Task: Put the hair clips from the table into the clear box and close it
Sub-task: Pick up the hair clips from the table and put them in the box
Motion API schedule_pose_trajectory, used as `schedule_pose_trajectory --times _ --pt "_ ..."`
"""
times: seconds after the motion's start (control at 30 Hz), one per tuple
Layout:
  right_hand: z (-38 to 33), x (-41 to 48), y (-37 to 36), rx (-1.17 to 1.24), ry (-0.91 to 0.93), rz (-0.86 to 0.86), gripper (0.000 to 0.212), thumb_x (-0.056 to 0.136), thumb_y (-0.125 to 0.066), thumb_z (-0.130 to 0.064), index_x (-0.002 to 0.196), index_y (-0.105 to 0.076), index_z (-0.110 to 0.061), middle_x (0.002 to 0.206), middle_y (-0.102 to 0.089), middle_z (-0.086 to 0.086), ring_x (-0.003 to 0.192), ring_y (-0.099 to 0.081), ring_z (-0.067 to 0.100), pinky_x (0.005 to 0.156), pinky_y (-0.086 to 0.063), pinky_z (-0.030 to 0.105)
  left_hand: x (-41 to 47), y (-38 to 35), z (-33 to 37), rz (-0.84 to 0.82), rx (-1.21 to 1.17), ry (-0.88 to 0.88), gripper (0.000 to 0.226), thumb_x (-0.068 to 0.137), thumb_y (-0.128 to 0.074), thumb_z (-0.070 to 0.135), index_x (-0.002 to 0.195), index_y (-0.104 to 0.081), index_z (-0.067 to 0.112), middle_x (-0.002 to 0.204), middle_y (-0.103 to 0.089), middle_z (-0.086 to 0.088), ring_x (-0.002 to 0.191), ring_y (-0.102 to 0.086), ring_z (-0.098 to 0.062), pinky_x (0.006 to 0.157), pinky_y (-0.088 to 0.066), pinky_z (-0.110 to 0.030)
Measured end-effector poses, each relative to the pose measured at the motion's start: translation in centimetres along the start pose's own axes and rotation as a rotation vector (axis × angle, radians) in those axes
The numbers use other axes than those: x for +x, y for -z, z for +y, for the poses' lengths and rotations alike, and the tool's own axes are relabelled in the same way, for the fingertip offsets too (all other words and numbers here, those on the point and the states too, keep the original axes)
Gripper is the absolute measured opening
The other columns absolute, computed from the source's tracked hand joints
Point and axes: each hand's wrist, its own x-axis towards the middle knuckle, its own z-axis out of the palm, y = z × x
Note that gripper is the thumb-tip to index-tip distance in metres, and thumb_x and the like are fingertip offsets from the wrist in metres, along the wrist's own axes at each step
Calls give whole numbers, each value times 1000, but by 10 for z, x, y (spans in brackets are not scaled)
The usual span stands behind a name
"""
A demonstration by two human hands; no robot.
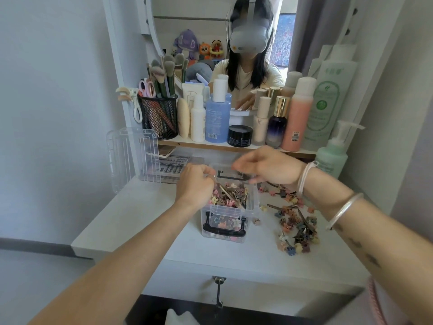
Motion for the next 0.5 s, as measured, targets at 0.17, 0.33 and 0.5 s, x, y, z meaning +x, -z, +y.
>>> schedule_pose_trajectory --times 0.17,0.33,0.5 --pt "40 3 2 -82 -130 53 27 89 -53 -7 114 -52 -15 111 -64 19 78 -57 23 74 -49 36 1 3 -2 18 13 9 27 91 -44 6 106 -66 10 134 -52 -10 115 -54 -25 89 -39 -25" --pt "61 6 -10 -431 -193 -115 73 84 -59 -41 141 -25 -12 140 -44 9 126 -45 25 106 -37 34 4 3 -4 23 39 2 27 92 -45 8 109 -66 11 135 -52 -8 118 -53 -23 94 -39 -27" --pt "65 1 -26 -572 -156 -291 61 77 -66 -44 130 -45 -21 132 -53 3 114 -51 22 98 -42 32 5 3 -6 22 46 1 27 92 -45 8 109 -66 11 135 -52 -8 120 -51 -23 98 -39 -28"
